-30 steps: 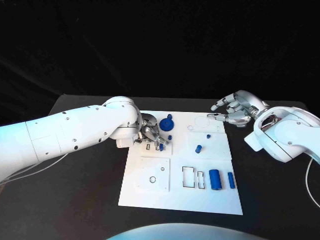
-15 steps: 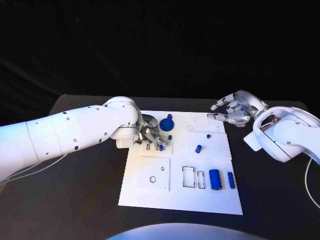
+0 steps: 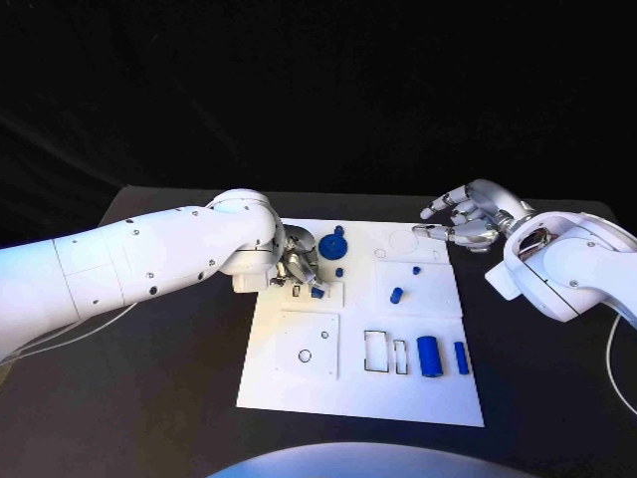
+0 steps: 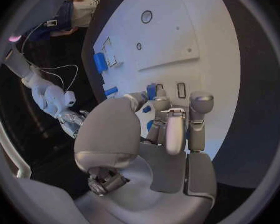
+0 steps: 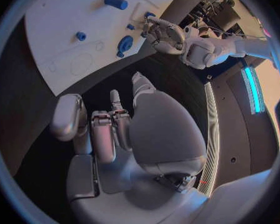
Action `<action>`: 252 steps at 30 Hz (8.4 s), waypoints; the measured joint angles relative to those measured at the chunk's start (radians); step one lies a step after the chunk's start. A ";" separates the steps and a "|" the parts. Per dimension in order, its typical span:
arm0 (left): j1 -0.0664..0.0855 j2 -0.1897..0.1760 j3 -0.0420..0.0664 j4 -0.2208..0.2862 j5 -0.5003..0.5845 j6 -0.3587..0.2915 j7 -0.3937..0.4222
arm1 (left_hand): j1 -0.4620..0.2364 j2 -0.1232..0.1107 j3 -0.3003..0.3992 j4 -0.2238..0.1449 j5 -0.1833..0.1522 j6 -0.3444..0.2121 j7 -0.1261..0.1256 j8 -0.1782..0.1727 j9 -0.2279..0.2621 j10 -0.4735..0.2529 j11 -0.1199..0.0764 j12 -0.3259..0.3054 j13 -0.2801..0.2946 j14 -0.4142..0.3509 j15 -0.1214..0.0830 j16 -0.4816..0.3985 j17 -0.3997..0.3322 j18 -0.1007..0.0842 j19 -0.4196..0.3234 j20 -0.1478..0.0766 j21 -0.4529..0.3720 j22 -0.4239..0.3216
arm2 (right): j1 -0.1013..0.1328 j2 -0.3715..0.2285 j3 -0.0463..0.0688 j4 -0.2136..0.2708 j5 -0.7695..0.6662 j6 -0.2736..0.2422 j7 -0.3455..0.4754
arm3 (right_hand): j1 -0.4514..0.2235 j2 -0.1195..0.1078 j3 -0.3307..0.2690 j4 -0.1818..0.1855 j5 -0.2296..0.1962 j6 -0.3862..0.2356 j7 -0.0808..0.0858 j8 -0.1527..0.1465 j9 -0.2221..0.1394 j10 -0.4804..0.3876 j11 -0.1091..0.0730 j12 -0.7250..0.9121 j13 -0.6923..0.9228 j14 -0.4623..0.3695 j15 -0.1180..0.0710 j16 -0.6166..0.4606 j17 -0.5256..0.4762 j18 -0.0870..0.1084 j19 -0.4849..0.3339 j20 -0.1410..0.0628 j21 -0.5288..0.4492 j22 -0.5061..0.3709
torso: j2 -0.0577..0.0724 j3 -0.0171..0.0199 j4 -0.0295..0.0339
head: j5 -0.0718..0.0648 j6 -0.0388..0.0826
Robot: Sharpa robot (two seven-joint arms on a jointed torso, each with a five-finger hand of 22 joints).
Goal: Assemble the parts on the task board
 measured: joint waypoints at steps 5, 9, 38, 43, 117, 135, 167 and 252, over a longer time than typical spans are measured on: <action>-0.002 -0.006 -0.002 -0.001 0.026 -0.008 0.006 | -0.021 -0.063 0.119 0.032 0.000 -0.005 -0.002 0.055 0.000 -0.001 0.002 -0.006 -0.013 0.000 0.000 0.000 0.000 0.000 -0.002 0.002 0.008 0.004 | -0.001 0.001 0.000 -0.002 0.000 0.000 -0.001 | 0.000 0.000 0.000 0.000 0.000 0.000 0.000 0.000 0.000 0.000 0.000 0.000 0.000 0.000 0.000 0.000 0.000 0.000 0.000 0.000 0.000 0.000 | 0.000 0.0001 -0.0002 | 0.002 0.000; -0.001 -0.017 -0.001 0.003 0.054 -0.022 0.009 | -0.041 -0.065 0.126 0.038 0.000 -0.005 -0.002 0.067 0.001 0.003 0.005 -0.006 -0.010 0.000 0.000 0.000 0.000 0.000 -0.002 0.002 0.015 0.009 | -0.001 0.001 0.000 -0.002 0.003 0.000 -0.002 | 0.000 0.000 0.000 0.000 0.000 0.000 0.000 0.000 0.001 0.000 0.000 0.000 0.000 0.000 0.000 0.000 0.000 0.000 0.000 0.000 0.000 -0.001 | 0.000 0.0005 -0.0001 | 0.003 0.002; -0.007 -0.054 0.000 0.074 -0.005 -0.121 0.017 | -0.146 -0.115 0.221 -0.052 0.128 0.015 -0.013 0.102 0.030 0.094 -0.018 0.049 0.059 0.004 -0.011 0.021 0.000 -0.016 0.050 -0.011 0.074 0.106 | -0.007 0.004 0.000 -0.003 0.027 0.000 -0.007 | -0.004 0.004 0.000 0.000 0.000 0.000 0.000 0.004 0.002 0.000 0.000 0.000 0.001 0.000 0.000 0.000 0.000 0.000 -0.004 0.004 -0.004 -0.005 | 0.002 0.0006 0.0001 | 0.009 -0.004; -0.011 -0.043 -0.004 0.072 -0.045 -0.133 0.015 | -0.162 -0.123 0.221 -0.052 0.169 0.022 -0.018 0.108 0.057 0.101 -0.026 0.050 0.060 0.000 -0.014 0.027 0.000 -0.016 0.054 -0.015 0.077 0.115 | -0.008 0.005 0.000 -0.003 0.027 0.000 -0.007 | -0.004 0.004 0.000 0.000 0.000 0.000 0.000 0.004 0.002 0.000 0.000 0.000 0.001 0.000 0.000 0.000 0.000 0.000 -0.004 0.004 -0.003 -0.005 | 0.002 0.0004 -0.0011 | 0.010 -0.006; -0.020 -0.033 -0.018 0.082 -0.168 -0.095 -0.031 | -0.202 -0.131 0.214 -0.062 0.212 0.049 -0.030 0.131 0.079 0.137 -0.040 0.053 0.060 0.000 -0.029 0.027 0.000 -0.031 0.079 -0.025 0.093 0.148 | -0.014 0.010 0.000 -0.005 0.025 0.002 -0.005 | -0.012 0.012 0.000 0.000 0.000 0.000 0.000 0.008 0.004 0.000 0.000 0.000 0.000 0.000 0.000 -0.004 0.000 0.000 -0.003 0.004 -0.007 -0.007 | 0.002 0.0012 -0.0007 | 0.013 -0.023; -0.018 -0.020 -0.016 0.065 -0.166 -0.081 -0.033 | -0.248 -0.101 0.254 -0.082 0.215 0.057 -0.034 0.135 0.089 0.140 -0.043 0.053 0.049 0.004 -0.032 0.027 0.000 -0.031 0.082 -0.029 0.093 0.151 | -0.015 0.010 0.000 -0.005 0.025 0.003 -0.005 | -0.029 0.029 -0.007 0.002 0.000 -0.007 -0.001 0.019 0.006 0.000 0.000 0.000 0.000 0.000 0.000 -0.004 0.000 0.000 -0.007 0.000 -0.011 -0.008 | 0.003 0.0018 -0.0010 | 0.010 -0.031; -0.014 -0.005 -0.015 0.044 -0.164 -0.046 -0.035 | -0.343 -0.102 0.306 -0.146 0.198 0.071 -0.052 0.135 0.095 0.144 -0.047 0.053 0.048 0.000 -0.036 0.027 0.000 -0.030 0.086 -0.032 0.093 0.150 | -0.016 0.002 0.000 -0.003 0.025 0.006 -0.005 | -0.079 0.037 -0.035 0.002 0.000 -0.014 -0.001 0.027 0.010 0.000 0.000 -0.004 0.000 0.000 0.000 -0.004 0.000 0.000 -0.007 0.000 -0.015 -0.009 | 0.001 0.0010 -0.0005 | 0.004 -0.038; -0.013 -0.072 0.063 0.109 -0.161 -0.045 -0.040 | -0.386 -0.090 0.040 -0.008 0.189 0.099 -0.063 0.111 0.094 0.144 -0.047 0.061 0.041 0.000 -0.036 0.027 0.000 -0.030 0.086 -0.032 0.089 0.146 | -0.023 0.007 0.000 -0.029 0.024 0.008 -0.001 | -0.121 0.050 -0.066 0.000 0.000 -0.020 -0.001 0.039 0.014 0.000 0.000 -0.008 0.000 0.000 0.000 -0.008 0.000 0.000 -0.007 0.000 -0.027 -0.015 | -0.003 0.0010 0.0002 | 0.002 -0.021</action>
